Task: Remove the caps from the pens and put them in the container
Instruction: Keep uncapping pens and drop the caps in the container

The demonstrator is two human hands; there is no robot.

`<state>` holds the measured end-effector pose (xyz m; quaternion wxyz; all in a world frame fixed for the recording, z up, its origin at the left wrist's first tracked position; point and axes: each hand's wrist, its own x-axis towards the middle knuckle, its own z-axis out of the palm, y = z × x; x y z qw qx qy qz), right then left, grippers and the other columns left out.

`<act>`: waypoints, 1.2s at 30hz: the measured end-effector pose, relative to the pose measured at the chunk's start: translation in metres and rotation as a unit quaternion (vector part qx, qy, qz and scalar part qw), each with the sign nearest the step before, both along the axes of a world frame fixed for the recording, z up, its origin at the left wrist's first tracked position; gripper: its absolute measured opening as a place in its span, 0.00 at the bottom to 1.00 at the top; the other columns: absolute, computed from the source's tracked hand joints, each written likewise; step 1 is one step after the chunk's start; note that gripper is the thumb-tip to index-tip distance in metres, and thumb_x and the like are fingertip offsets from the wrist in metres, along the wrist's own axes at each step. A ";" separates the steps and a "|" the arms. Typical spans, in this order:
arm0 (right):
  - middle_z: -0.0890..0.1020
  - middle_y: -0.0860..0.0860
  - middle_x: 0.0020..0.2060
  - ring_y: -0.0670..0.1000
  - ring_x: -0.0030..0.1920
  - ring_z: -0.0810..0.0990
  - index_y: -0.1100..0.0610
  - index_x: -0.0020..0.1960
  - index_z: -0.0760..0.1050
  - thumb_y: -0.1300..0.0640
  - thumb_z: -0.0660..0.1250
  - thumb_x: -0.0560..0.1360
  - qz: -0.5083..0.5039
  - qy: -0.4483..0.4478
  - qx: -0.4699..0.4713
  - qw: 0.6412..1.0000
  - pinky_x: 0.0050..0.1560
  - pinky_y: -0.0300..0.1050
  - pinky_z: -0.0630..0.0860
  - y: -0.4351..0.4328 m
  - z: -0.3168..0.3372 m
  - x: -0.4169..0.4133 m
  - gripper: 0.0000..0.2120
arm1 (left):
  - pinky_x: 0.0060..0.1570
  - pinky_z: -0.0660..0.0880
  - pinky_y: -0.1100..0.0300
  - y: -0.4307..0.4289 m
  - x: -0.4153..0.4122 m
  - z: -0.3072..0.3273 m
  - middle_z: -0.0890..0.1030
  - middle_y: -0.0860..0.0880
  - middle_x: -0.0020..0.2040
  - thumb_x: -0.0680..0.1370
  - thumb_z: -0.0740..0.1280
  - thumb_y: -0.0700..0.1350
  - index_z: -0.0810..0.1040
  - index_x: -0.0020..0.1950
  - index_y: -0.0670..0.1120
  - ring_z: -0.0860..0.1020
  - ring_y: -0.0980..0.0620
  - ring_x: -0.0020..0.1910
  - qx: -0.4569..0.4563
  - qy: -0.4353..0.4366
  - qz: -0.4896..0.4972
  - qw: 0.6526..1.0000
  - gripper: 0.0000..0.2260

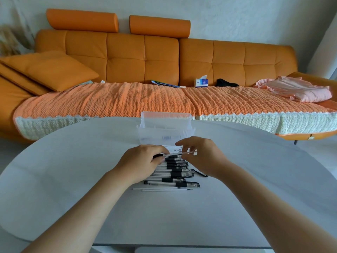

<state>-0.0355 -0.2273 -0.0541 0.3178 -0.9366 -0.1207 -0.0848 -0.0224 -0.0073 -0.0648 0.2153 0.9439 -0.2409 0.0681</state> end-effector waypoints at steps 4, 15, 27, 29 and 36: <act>0.80 0.38 0.48 0.41 0.47 0.77 0.43 0.62 0.76 0.55 0.72 0.75 -0.005 0.006 -0.020 1.000 0.50 0.36 0.74 -0.008 -0.001 0.000 0.18 | 0.47 0.72 0.60 0.004 0.001 0.001 0.80 0.60 0.57 0.81 0.62 0.53 0.77 0.61 0.60 0.78 0.56 0.52 0.003 -0.004 0.010 1.000 0.10; 0.81 0.38 0.39 0.40 0.40 0.78 0.40 0.43 0.80 0.57 0.71 0.75 0.015 0.028 0.019 0.999 0.38 0.28 0.71 0.007 -0.002 -0.005 0.10 | 0.41 0.74 0.59 -0.007 -0.007 0.000 0.80 0.58 0.50 0.80 0.63 0.54 0.72 0.61 0.61 0.75 0.56 0.41 0.008 -0.010 -0.012 1.000 0.10; 0.81 0.34 0.36 0.37 0.38 0.77 0.40 0.43 0.79 0.54 0.73 0.74 0.006 0.038 0.041 0.998 0.36 0.27 0.68 0.006 -0.007 -0.004 0.08 | 0.33 0.63 0.66 -0.014 -0.011 -0.001 0.70 0.63 0.33 0.79 0.64 0.58 0.76 0.56 0.60 0.71 0.60 0.35 -0.025 -0.019 -0.024 0.999 0.08; 0.80 0.34 0.36 0.38 0.38 0.77 0.42 0.42 0.80 0.51 0.73 0.74 0.008 0.035 0.025 0.999 0.36 0.29 0.69 0.005 -0.006 -0.005 0.05 | 0.32 0.62 0.65 -0.015 -0.011 -0.001 0.72 0.62 0.31 0.78 0.64 0.58 0.78 0.53 0.59 0.72 0.62 0.33 -0.035 -0.035 -0.026 0.998 0.07; 0.81 0.35 0.39 0.42 0.37 0.79 0.43 0.47 0.81 0.49 0.72 0.74 0.030 0.014 -0.037 0.999 0.41 0.39 0.78 -0.003 -0.007 -0.013 0.02 | 0.42 0.74 0.59 -0.024 -0.013 -0.004 0.81 0.59 0.45 0.78 0.65 0.55 0.78 0.49 0.58 0.76 0.58 0.41 -0.026 -0.037 -0.019 0.999 0.04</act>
